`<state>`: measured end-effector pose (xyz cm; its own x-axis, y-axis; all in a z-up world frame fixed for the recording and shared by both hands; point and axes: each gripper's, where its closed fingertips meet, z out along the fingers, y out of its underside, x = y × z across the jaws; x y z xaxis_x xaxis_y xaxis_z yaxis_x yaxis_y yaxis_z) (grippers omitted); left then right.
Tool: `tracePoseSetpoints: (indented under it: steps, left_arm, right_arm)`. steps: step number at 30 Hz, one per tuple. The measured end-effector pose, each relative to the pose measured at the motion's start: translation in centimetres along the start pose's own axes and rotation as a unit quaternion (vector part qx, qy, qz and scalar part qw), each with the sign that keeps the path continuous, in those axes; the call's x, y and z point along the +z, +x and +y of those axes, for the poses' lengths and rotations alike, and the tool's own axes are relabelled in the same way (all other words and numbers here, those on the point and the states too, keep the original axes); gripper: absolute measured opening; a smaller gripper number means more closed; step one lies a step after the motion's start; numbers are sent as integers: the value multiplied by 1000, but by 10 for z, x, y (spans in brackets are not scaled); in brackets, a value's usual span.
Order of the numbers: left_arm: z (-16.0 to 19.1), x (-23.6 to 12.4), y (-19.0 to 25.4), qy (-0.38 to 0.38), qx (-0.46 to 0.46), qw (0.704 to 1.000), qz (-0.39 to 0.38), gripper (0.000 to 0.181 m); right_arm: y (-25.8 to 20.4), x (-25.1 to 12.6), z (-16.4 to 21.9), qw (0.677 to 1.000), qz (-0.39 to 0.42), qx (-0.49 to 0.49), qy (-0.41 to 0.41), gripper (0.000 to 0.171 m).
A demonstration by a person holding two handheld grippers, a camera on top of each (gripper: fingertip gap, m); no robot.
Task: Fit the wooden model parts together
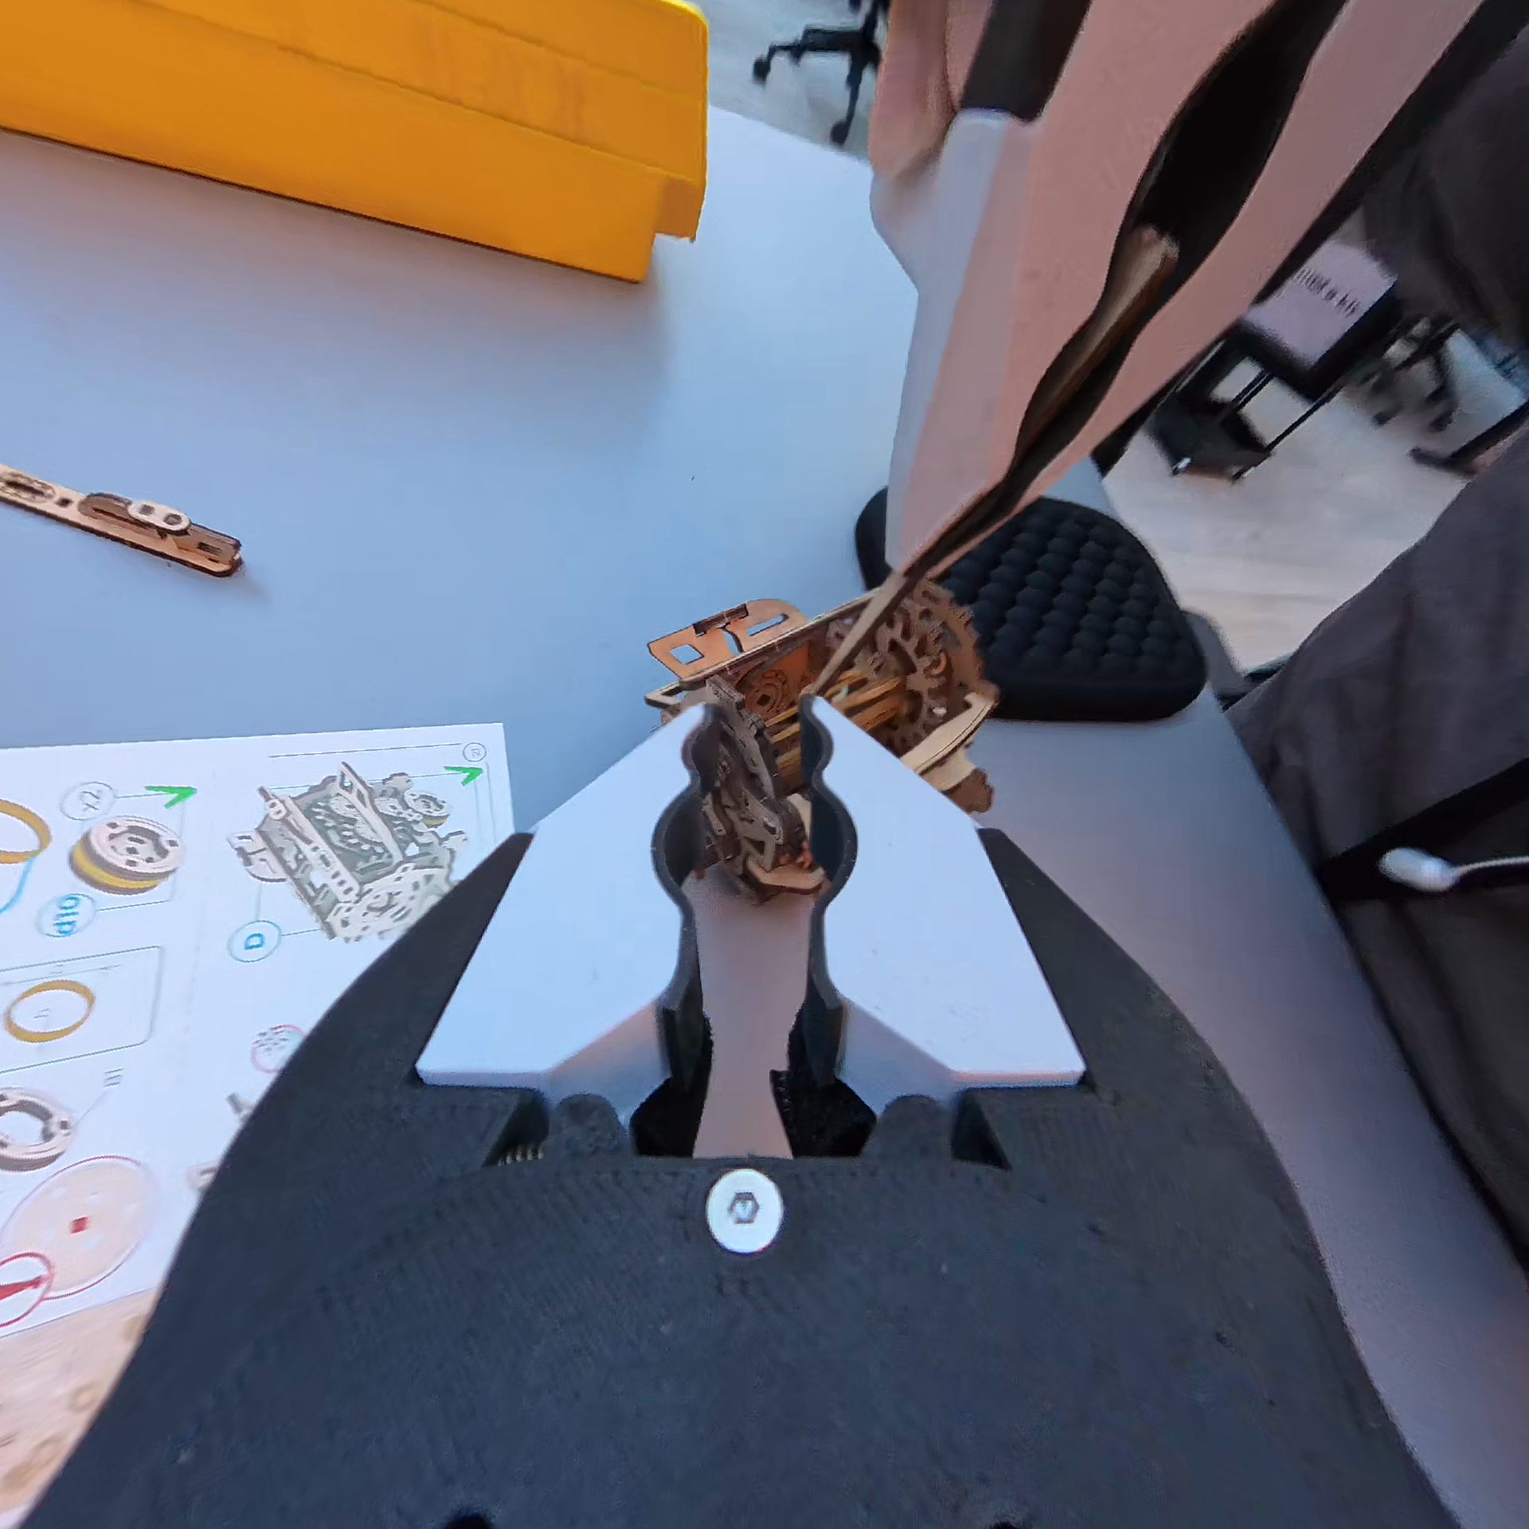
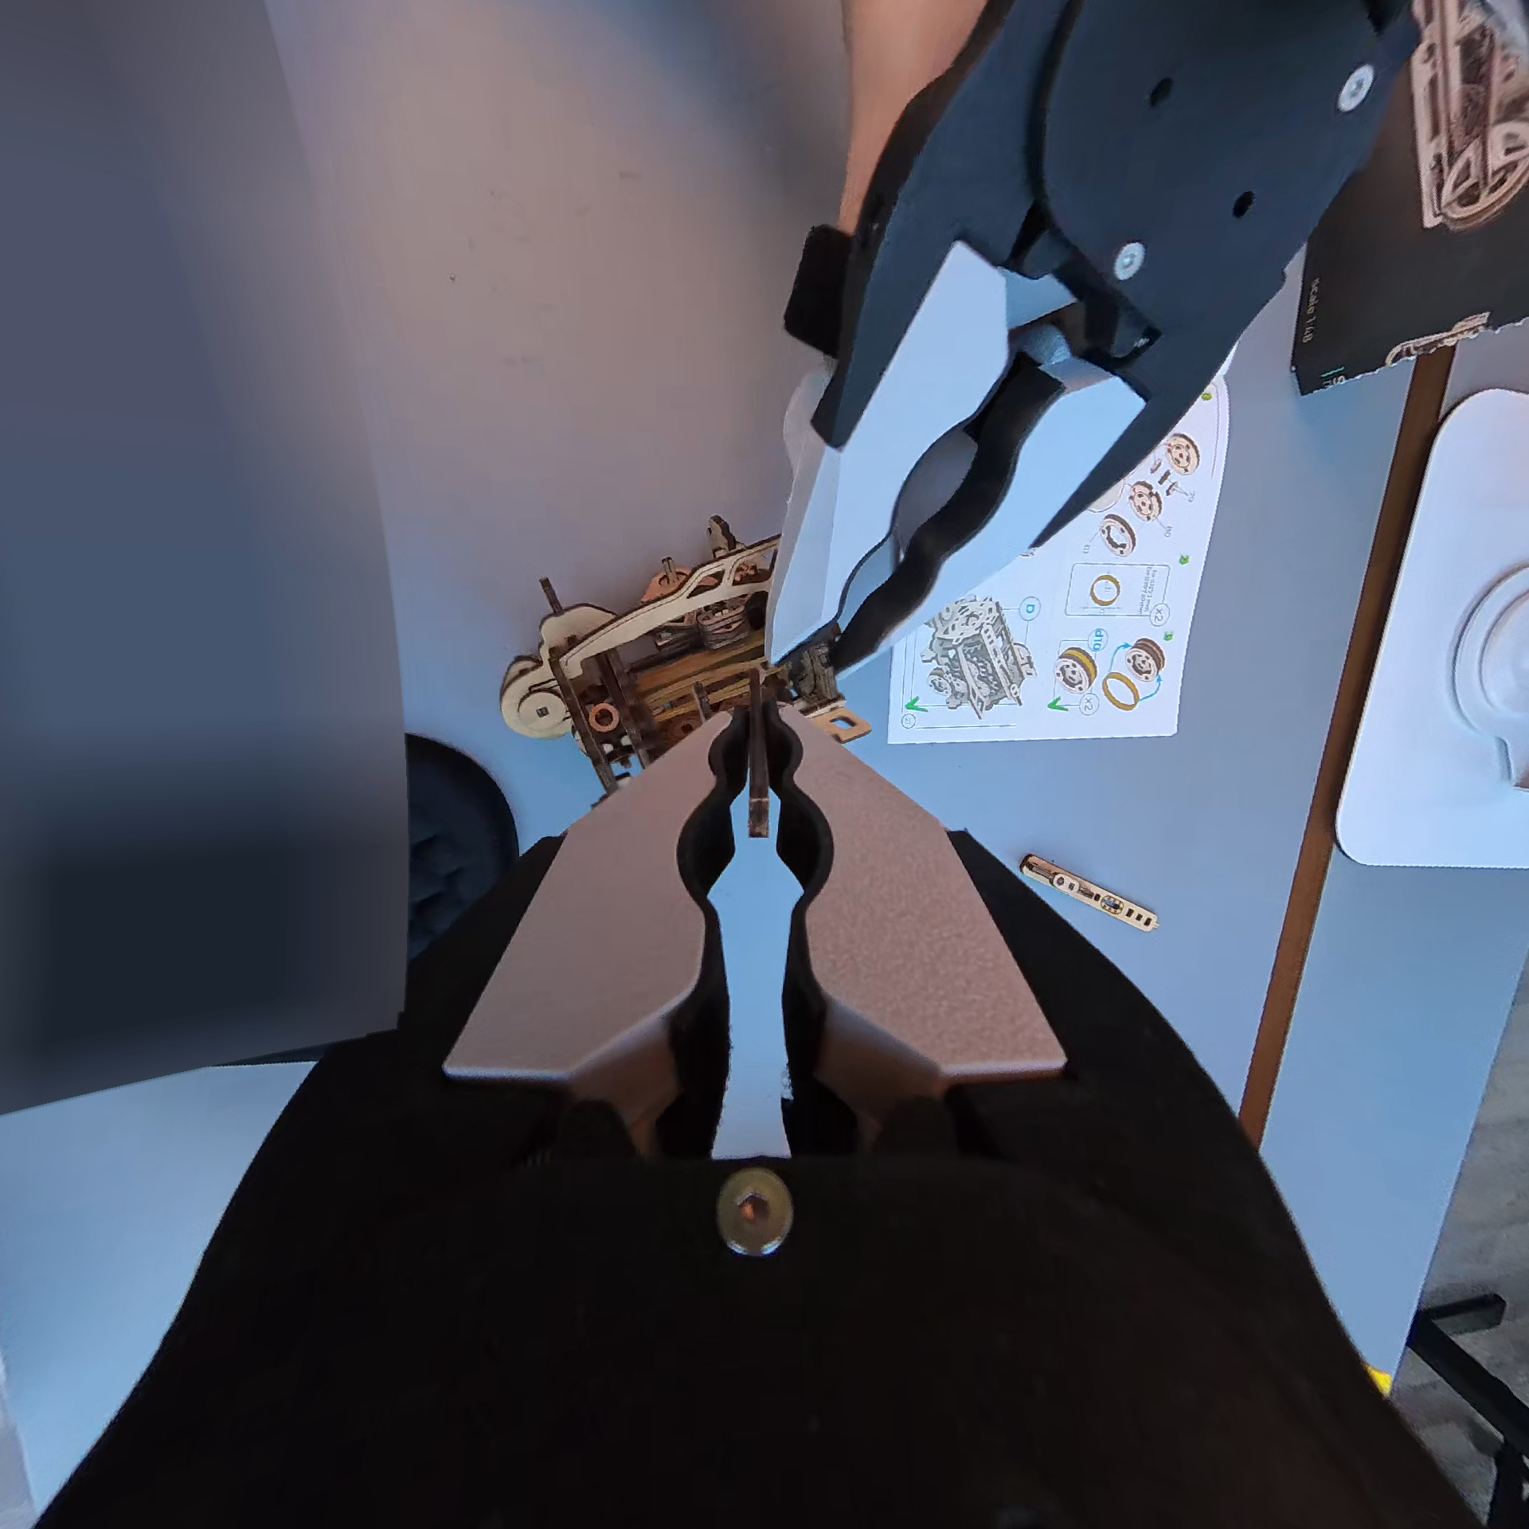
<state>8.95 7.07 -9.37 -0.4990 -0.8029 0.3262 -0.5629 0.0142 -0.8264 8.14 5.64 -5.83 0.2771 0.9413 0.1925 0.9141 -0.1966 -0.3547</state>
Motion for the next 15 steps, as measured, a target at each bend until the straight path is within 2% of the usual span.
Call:
tracePoseSetpoints:
  steps: [4,9,13,15]
  left_arm:
    - [-16,-11,-1,53,-31,998,15,23]
    - [-4,-27,-6,21,24,998,-53,27]
    - [1,-19,9,18,61,997,-34,28]
    - [4,-13,11,13,95,995,-35,41]
  right_arm:
    - [-1,0,1,1000,0,1,1,1]
    - [-1,0,0,1000,-2,1,6,1]
    - [-1,1,-1,1000,-1,1,8,1]
    - [0,1,-1,1000,-1,2,7,1]
